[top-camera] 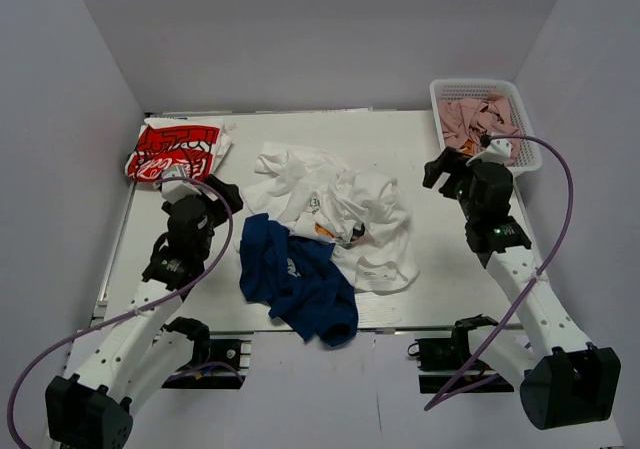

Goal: Fold and stack the t-shirts

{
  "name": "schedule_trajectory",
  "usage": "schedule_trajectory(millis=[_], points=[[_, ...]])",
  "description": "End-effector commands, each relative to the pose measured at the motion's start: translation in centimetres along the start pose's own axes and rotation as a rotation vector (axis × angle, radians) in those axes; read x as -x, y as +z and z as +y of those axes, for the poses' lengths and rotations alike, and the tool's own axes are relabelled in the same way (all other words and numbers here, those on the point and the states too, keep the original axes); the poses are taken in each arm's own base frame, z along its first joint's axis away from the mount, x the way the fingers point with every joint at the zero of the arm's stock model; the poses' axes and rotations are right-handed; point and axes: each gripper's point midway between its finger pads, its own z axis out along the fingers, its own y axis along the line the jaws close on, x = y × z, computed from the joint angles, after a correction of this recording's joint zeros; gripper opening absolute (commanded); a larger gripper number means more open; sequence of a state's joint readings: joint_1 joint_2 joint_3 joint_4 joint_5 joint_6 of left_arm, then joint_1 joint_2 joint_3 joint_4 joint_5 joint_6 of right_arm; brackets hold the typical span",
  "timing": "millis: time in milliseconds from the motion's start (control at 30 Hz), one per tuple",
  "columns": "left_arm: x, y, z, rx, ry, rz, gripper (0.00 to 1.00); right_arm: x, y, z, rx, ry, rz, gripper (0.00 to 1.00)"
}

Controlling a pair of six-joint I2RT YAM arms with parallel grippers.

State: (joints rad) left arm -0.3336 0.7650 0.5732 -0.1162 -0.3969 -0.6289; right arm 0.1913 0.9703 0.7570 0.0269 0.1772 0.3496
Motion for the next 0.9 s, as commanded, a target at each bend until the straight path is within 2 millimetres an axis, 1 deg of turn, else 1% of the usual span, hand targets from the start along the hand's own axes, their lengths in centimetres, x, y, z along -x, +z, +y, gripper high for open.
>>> schedule_trajectory(millis=[0,33,67,100,133,167,200,233,267,300,333,367,400,433,467,500,533,567,600,633,667,700,767,800,833,867], points=[[0.7,0.3,0.3,0.048,0.018,-0.001,0.99,1.9,-0.7,3.1,0.159,-0.106,-0.042,0.9],[0.8,0.4,-0.1,0.028,0.013,-0.002,0.99,0.4,0.0,3.7,0.186,-0.113,0.026,0.9],[0.6,0.7,-0.1,0.026,0.025,-0.005,0.99,-0.7,0.3,3.8,0.187,-0.127,0.072,0.9],[0.6,0.7,-0.1,0.026,0.025,-0.005,0.99,-0.7,0.2,5.4,0.221,-0.163,0.095,0.9],[0.2,0.9,-0.1,0.026,0.03,0.01,0.99,-3.1,1.4,6.1,0.252,-0.184,0.179,0.9],[-0.1,1.0,0.1,0.031,0.034,0.018,0.99,-4.1,1.4,7.6,0.283,-0.208,0.209,0.9],[-0.2,1.0,0.0,0.024,0.043,0.024,0.99,-4.7,1.7,8.4,0.264,-0.26,0.212,0.9],[0.0,1.0,-0.1,0.023,0.059,0.024,0.99,-6.8,2.2,9.5,0.281,-0.294,0.262,0.9],[-0.3,0.9,0.2,0.031,0.065,0.036,0.99,-7.4,2.4,9.8,0.283,-0.332,0.27,0.9],[-0.2,0.9,0.3,0.039,0.065,0.031,0.99,-7.5,2.8,9.6,0.254,-0.361,0.264,0.9],[0.0,0.9,0.5,0.053,0.065,0.021,0.99,-9.3,2.9,10.5,0.283,-0.419,0.296,0.9],[0.1,0.8,0.7,0.06,0.065,0.015,0.99,-9.9,3.0,10.9,0.3,-0.446,0.304,0.9],[0.2,0.7,1.0,0.071,0.065,0.006,0.99,-10.7,3.4,10.6,0.273,-0.471,0.318,0.9],[0.2,0.7,1.0,0.071,0.065,0.006,0.99,-12.6,3.5,11.2,0.283,-0.496,0.353,0.9],[0.3,0.6,1.1,0.065,0.069,-0.003,0.99,-12.5,3.9,11.5,0.277,-0.491,0.321,0.9],[0.0,0.6,1.4,0.077,0.073,-0.001,0.99,-13.6,4.3,11.5,0.255,-0.496,0.331,0.9],[0.0,0.6,1.4,0.077,0.073,-0.001,0.99,-14.1,4.5,11.0,0.215,-0.495,0.354,0.9],[0.0,0.6,1.4,0.077,0.073,-0.001,0.99,-14.9,5.1,10.4,0.179,-0.504,0.377,0.9],[0.0,0.6,1.4,0.077,0.073,-0.001,0.99,-15.2,5.8,9.3,0.102,-0.527,0.397,0.9],[0.0,0.6,1.4,0.077,0.073,-0.001,0.99,-15.4,6.1,9.0,0.069,-0.529,0.414,0.9],[0.1,0.6,1.6,0.085,0.074,-0.007,0.99,-15.3,6.5,8.7,0.042,-0.54,0.41,0.85],[0.1,0.6,1.6,0.086,0.074,-0.007,0.99,-16.7,6.8,8.4,0.03,-0.559,0.442,0.76],[0.1,0.6,1.9,0.099,0.078,-0.006,0.99,-16.4,7.2,8.6,0.011,-0.546,0.421,0.12],[0.2,0.6,2.0,0.107,0.078,-0.012,0.99,-16.0,7.4,9.0,0.009,-0.536,0.393,0.0],[0.0,0.5,2.1,0.111,0.073,-0.005,0.99,-15.6,7.4,8.9,-0.002,-0.526,0.388,0.0],[0.0,0.5,2.1,0.111,0.073,-0.005,0.99,-14.0,7.8,9.5,-0.013,-0.509,0.342,0.0]])
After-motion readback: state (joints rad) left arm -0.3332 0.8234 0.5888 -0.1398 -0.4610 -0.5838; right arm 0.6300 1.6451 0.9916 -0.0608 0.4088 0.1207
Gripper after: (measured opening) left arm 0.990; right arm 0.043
